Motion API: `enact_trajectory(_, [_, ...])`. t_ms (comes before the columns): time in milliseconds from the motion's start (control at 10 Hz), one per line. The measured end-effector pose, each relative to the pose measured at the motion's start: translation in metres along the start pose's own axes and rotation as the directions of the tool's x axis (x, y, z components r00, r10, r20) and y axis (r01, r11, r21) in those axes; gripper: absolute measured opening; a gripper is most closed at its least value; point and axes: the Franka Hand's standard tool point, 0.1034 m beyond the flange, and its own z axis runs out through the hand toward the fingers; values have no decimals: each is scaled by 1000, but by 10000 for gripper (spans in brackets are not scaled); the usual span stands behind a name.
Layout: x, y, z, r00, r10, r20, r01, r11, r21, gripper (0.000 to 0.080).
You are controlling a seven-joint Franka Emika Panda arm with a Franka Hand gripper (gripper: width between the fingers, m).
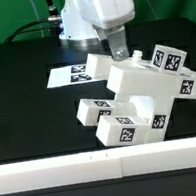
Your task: Assemble chair
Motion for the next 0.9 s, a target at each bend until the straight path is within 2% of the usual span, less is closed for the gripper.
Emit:
enact_trajectory(300, [8,4,6,1000,9,-7,-9,1000,-11,649])
enact_trajectory(700, [19,10,21,1000,19,-23,-19,999,-31,649])
enact_trajectory(900, [21,9,20,999,21,-24,-22,999,-29,649])
